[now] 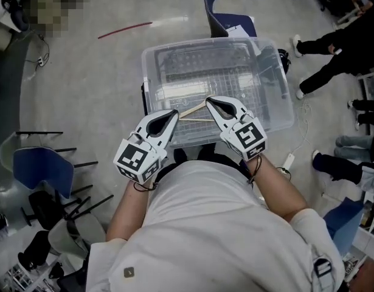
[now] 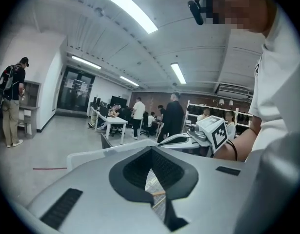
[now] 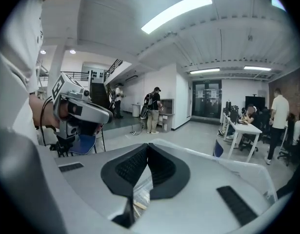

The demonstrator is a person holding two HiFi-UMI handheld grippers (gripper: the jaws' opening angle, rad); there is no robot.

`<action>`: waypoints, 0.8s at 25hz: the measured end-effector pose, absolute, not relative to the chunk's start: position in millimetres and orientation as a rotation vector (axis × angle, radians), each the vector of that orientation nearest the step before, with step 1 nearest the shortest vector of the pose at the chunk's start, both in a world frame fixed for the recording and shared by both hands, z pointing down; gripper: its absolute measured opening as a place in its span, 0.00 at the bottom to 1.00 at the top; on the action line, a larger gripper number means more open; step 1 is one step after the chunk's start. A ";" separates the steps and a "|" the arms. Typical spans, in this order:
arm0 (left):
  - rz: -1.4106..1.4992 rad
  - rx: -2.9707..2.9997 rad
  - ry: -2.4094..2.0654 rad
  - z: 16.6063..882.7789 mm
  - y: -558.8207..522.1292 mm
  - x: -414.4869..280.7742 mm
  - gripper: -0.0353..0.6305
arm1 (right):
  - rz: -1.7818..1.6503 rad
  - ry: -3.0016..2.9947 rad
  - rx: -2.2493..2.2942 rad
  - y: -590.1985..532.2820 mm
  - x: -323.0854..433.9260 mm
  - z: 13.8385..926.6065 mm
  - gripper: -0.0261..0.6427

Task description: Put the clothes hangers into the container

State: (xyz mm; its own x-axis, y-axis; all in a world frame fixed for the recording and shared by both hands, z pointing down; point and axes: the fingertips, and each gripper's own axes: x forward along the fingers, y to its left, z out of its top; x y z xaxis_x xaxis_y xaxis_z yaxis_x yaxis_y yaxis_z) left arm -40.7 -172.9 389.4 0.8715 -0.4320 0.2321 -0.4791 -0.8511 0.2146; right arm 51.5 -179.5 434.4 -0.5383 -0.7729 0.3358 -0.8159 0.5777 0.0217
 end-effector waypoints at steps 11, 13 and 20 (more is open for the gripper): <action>0.213 2.876 -0.552 353.3 -154.4 -68.9 0.08 | 0.153 -2.511 1.443 -137.1 19.4 374.0 0.07; 0.211 2.878 -0.531 353.2 -151.0 -70.1 0.08 | 0.151 -2.504 1.461 -128.3 18.3 369.3 0.07; 0.192 2.905 -0.513 341.3 -133.3 -64.0 0.08 | 0.119 -2.496 1.477 -96.3 28.6 352.8 0.07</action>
